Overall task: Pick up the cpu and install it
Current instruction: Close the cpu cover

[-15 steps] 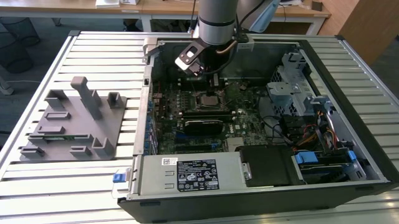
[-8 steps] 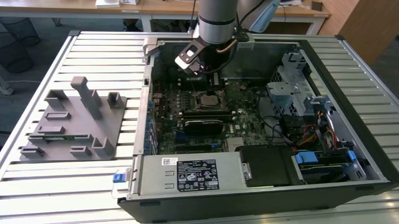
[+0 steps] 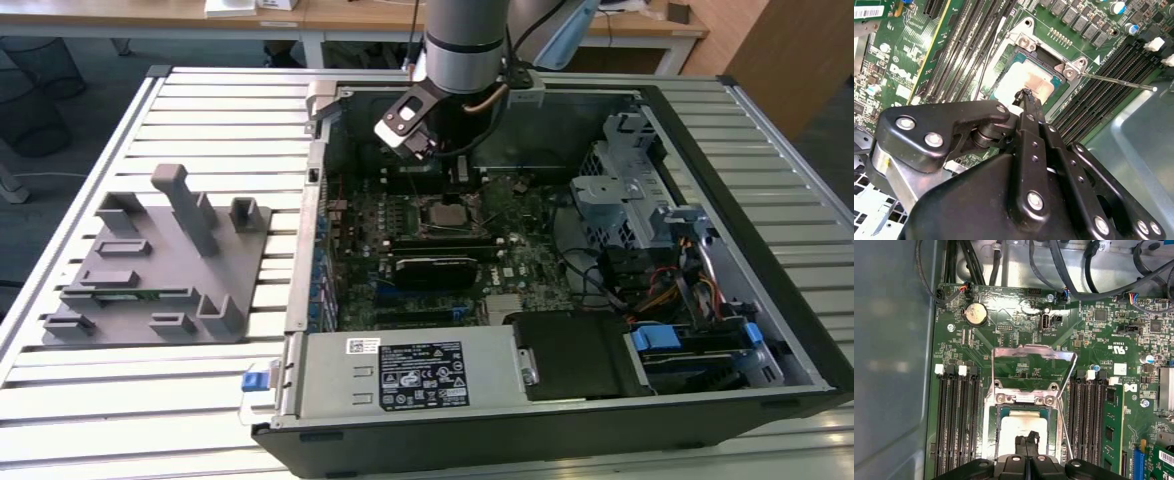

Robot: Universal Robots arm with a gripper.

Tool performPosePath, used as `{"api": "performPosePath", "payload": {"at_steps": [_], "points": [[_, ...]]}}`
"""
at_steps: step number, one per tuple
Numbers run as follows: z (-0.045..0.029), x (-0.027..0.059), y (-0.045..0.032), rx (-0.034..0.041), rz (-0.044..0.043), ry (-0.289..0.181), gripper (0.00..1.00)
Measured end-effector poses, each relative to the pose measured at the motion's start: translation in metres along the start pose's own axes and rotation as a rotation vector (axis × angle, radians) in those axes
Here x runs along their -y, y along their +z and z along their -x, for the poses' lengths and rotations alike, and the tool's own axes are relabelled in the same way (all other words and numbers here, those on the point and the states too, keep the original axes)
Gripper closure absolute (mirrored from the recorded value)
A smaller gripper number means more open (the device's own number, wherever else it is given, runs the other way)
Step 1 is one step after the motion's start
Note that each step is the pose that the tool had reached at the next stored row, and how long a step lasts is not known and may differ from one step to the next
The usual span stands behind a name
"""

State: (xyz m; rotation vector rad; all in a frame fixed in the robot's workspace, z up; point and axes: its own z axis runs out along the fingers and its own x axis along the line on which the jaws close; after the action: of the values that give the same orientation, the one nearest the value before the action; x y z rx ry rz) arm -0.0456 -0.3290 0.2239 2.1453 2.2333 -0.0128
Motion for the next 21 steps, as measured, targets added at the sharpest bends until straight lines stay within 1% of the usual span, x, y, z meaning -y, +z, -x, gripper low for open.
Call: {"api": "performPosePath", "payload": {"at_steps": [7,14,21], "points": [[-0.0002,-0.0001,-0.003,0.0,-0.0001,0.0,0.89],[-0.0002,-0.0002,-0.0072,0.0018,-0.0001,0.0,0.89],[0.0001,-0.0004,-0.0149,0.0019,-0.0001,0.0,0.89]]}}
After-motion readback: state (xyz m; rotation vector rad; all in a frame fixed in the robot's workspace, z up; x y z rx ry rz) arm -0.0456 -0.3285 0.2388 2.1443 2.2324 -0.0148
